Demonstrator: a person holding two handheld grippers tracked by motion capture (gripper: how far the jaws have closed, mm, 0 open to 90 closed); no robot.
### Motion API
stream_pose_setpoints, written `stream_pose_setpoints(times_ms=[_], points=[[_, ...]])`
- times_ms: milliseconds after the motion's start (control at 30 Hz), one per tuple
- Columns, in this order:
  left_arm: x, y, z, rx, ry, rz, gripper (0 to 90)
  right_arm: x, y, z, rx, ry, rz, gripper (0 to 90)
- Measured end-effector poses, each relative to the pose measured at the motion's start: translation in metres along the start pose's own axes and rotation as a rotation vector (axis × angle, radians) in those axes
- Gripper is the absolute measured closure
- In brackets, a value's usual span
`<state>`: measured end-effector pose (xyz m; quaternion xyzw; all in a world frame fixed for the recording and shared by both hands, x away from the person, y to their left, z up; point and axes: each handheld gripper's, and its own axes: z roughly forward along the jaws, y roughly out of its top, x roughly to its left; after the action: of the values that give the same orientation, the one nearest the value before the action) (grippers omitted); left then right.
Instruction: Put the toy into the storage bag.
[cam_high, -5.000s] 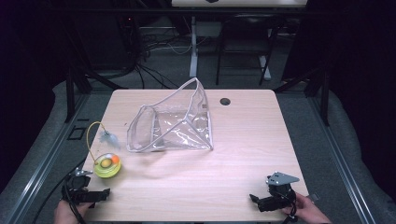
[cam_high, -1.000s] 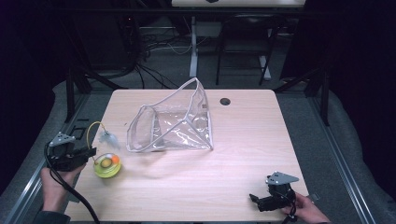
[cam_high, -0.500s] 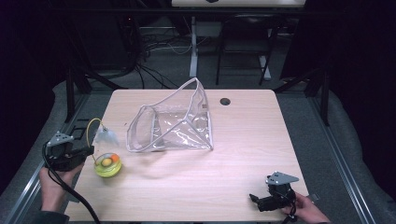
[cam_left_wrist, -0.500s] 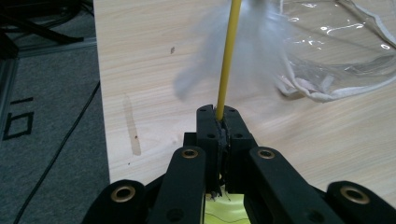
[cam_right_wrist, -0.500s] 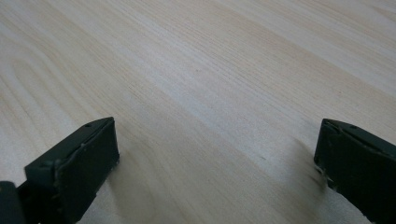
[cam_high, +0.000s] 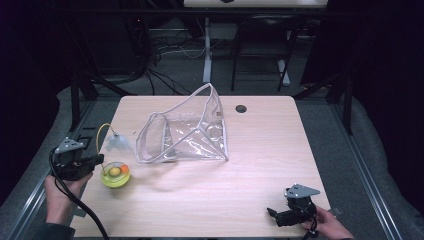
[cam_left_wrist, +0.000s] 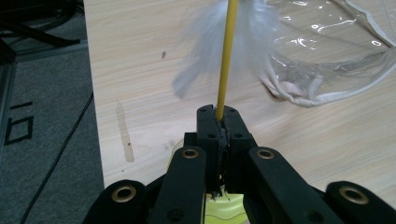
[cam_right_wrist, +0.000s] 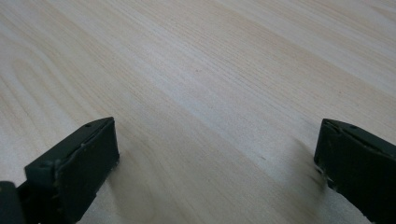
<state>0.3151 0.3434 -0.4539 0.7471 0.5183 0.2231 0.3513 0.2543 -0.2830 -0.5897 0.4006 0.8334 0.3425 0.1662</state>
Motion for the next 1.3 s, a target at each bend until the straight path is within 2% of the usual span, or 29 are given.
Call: stream_pose_setpoints(times_ms=[333, 700, 1300], points=[[0.002, 0.013, -0.005, -0.001, 0.016, 0.016, 88.5, 0.0, 0.0, 0.0, 0.0, 0.0, 0.0, 0.0], [0.01, 0.026, -0.005, -0.008, 0.039, 0.02, 88.5, 0.0, 0.0, 0.0, 0.0, 0.0, 0.0, 0.0], [0.013, 0.069, -0.001, -0.037, 0.063, 0.047, 88.5, 0.0, 0.0, 0.0, 0.001, 0.0, -0.001, 0.0]])
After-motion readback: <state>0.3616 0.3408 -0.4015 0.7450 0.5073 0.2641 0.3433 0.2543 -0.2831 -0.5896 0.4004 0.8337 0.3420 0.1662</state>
